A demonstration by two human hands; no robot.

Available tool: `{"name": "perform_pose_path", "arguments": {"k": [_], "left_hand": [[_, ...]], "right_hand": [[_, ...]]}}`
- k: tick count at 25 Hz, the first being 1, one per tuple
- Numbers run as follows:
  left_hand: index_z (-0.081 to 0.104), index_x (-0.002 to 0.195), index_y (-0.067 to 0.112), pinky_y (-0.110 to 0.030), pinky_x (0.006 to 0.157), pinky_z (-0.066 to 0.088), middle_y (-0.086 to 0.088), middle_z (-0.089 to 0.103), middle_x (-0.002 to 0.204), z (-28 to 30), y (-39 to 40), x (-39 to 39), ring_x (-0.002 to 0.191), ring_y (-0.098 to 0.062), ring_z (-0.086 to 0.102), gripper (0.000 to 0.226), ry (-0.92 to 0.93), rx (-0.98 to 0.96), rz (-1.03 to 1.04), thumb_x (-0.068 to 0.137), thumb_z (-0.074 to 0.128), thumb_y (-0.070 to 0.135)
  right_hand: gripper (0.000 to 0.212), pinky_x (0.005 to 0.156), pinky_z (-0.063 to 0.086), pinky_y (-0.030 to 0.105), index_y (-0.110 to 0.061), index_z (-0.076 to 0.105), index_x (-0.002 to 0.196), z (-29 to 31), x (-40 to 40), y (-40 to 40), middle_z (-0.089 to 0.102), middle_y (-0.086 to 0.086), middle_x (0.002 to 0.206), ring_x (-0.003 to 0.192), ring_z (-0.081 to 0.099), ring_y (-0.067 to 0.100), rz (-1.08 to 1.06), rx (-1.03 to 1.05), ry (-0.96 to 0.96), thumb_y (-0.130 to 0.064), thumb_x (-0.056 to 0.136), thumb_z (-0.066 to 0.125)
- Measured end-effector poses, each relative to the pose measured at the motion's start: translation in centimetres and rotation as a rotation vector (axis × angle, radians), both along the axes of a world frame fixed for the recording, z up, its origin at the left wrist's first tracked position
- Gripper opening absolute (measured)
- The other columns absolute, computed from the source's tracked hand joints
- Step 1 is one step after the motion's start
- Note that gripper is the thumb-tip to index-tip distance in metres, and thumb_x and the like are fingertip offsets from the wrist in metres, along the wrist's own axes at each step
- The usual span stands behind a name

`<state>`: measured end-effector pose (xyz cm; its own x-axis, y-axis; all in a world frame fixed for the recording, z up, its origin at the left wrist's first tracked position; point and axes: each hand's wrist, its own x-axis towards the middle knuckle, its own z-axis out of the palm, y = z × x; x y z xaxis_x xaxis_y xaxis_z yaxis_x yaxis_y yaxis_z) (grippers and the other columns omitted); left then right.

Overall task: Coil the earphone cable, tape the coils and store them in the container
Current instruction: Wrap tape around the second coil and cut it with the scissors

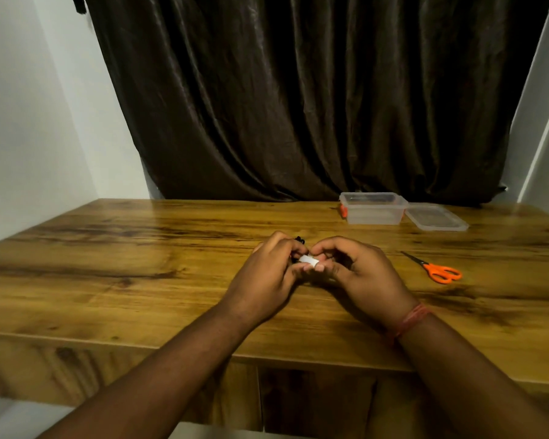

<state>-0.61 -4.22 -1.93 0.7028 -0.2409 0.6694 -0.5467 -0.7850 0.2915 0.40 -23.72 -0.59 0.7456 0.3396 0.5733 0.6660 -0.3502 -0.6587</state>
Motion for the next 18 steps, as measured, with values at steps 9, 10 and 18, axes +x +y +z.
{"name": "perform_pose_path", "arguments": {"k": [9, 10, 18], "left_hand": [[0.057, 0.107, 0.025, -0.027, 0.072, 0.048, 0.014, 0.050, 0.102, 0.15, -0.20, -0.32, 0.090, -0.003, 0.051, 0.034, -0.002, -0.045, -0.072, 0.094, 0.046, 0.055], [0.058, 0.105, 0.024, -0.028, 0.072, 0.048, 0.013, 0.051, 0.100, 0.15, -0.17, -0.31, 0.089, -0.004, 0.051, 0.033, 0.001, -0.052, -0.082, 0.094, 0.047, 0.053], [0.058, 0.100, 0.025, -0.026, 0.067, 0.047, 0.015, 0.049, 0.097, 0.28, 0.21, -0.20, 0.085, -0.005, 0.052, 0.015, 0.015, -0.098, -0.125, 0.094, 0.059, 0.038]], "right_hand": [[0.036, 0.071, 0.050, 0.017, -0.038, 0.049, 0.114, 0.05, -0.45, 0.52, 0.066, -0.016, 0.100, 0.094, 0.061, -0.001, -0.049, -0.156, -0.193, -0.017, 0.090, 0.067], [0.035, 0.071, 0.051, 0.018, -0.036, 0.049, 0.114, 0.01, -0.49, 0.60, 0.066, -0.015, 0.100, 0.093, 0.061, 0.000, -0.047, -0.161, -0.199, -0.018, 0.090, 0.067], [0.020, 0.077, 0.058, 0.037, -0.034, 0.066, 0.094, -0.23, 0.12, -0.01, 0.071, -0.007, 0.086, 0.082, 0.068, 0.008, 0.060, 0.028, 0.152, -0.015, 0.096, 0.058]]}}
